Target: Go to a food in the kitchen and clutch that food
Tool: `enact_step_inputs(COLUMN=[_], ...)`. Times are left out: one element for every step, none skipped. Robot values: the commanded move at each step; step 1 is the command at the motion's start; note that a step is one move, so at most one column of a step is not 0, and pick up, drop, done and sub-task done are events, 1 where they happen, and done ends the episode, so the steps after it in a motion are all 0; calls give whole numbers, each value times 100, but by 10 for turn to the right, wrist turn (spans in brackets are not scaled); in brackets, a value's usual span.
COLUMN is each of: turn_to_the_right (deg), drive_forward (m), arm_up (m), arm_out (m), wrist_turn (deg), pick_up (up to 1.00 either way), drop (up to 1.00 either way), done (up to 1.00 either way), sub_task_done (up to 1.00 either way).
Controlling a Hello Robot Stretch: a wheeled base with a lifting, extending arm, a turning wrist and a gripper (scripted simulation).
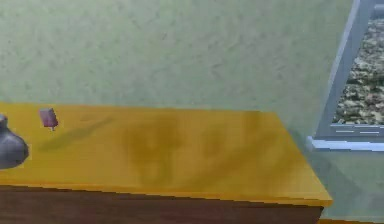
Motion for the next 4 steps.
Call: enact_step_inputs(turn_to_the_right=[-450, -450, -330, -30], drive_forward=[0, 0, 0, 0], arm_up=[0, 0, 0, 0], arm_out=[0, 0, 0, 0], wrist_turn=[0, 0, 0, 0], pick_up=[0, 0, 0, 0], drop=[0, 0, 0, 0], done=[0, 0, 0, 0], sub_task_done=[0, 0, 0, 0])
